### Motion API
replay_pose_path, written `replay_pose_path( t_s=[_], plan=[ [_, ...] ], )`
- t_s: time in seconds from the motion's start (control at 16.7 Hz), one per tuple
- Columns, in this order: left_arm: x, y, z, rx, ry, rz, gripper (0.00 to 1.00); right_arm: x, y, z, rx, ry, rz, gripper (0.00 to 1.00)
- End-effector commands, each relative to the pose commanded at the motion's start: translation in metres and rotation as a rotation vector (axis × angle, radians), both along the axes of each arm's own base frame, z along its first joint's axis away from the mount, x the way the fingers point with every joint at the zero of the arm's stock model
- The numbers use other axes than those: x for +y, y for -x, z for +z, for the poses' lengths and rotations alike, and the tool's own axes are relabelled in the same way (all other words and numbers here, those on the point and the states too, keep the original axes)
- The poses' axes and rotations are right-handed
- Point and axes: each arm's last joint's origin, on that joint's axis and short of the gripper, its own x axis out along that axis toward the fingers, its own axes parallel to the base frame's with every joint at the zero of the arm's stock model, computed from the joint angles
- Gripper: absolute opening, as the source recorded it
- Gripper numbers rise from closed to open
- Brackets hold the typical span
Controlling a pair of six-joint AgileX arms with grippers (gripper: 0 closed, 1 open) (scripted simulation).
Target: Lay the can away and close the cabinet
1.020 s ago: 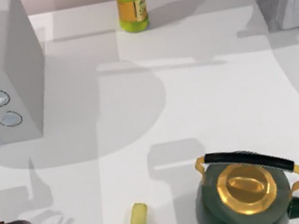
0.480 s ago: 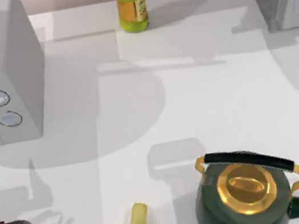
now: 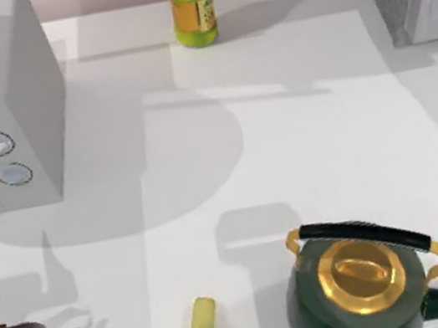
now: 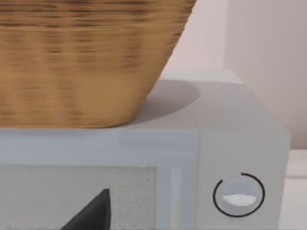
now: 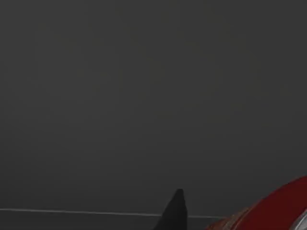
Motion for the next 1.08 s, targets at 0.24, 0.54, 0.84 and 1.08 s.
replay_pose_path(
  t_s=[0.24,0.54,0.84,1.08],
  plan=[
    [0.0,0.0,0.0,0.0,0.0,0.0,1.0,-0.005,-0.037,0.011,-0.042,-0.013,-0.013,0.0],
    [0.0,0.0,0.0,0.0,0.0,0.0,1.0,-0.011,-0.077,-0.009,0.007,-0.017,-0.029,0.0],
    [0.0,0.0,0.0,0.0,0.0,0.0,1.0,-0.011,-0.079,-0.011,0.011,-0.018,-0.03,0.0],
    [0.0,0.0,0.0,0.0,0.0,0.0,1.0,-0.011,-0.079,-0.011,0.011,-0.018,-0.03,0.3]
  ],
)
